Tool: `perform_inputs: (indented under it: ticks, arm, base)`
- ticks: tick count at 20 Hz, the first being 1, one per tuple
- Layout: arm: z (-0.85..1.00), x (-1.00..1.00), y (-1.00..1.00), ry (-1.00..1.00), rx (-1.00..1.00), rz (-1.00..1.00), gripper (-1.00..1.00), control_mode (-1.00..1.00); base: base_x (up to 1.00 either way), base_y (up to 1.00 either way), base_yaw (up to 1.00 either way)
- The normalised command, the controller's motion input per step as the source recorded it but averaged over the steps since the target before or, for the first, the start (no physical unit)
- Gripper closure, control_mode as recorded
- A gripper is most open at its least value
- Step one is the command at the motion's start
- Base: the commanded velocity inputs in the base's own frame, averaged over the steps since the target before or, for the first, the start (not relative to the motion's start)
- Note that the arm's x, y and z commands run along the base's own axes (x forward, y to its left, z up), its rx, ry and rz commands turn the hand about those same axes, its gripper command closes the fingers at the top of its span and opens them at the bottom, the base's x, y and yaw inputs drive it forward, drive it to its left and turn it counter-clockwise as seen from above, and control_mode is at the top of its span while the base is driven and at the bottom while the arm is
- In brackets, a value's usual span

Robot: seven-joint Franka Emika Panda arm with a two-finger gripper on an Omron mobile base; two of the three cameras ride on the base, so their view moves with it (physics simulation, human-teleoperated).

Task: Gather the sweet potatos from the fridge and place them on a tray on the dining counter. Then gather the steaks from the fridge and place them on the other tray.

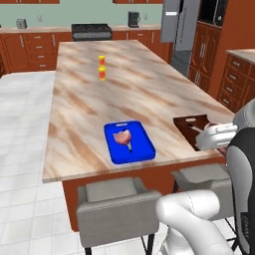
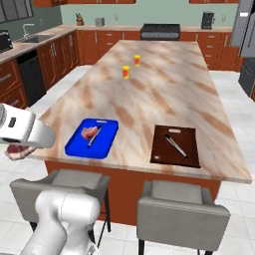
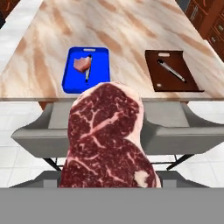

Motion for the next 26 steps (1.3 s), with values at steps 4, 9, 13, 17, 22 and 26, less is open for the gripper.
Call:
perform_inputs:
  ticks: [4,9,13,17,22,26]
  arm:
    - [0.0,0.0,0.0,0.0,0.0,0.0,1.0,1.0]
    - [0.0,0.0,0.0,0.0,0.0,0.0,1.0,1.0]
    - [-0.07,0.71,0.16,0.1,0.0,0.03,1.0,-1.0]
    - [-0.19,1.0,0.27,0.17,0.0,0.05,1.0,-1.0]
    - [-0.55,0.92,0.22,0.1,0.0,0.04,1.0,-1.0]
    - [-0.79,0.76,-0.02,-0.03,0.0,0.04,1.0,-1.0]
  base:
    - [0.53,-0.03,0.13]
    - [0.49,0.0,0.04]
    - [0.17,0.0,0.01]
    - [0.0,0.0,0.0]
    - [0.0,0.0,0.0]
    - [0.0,0.0,0.0]
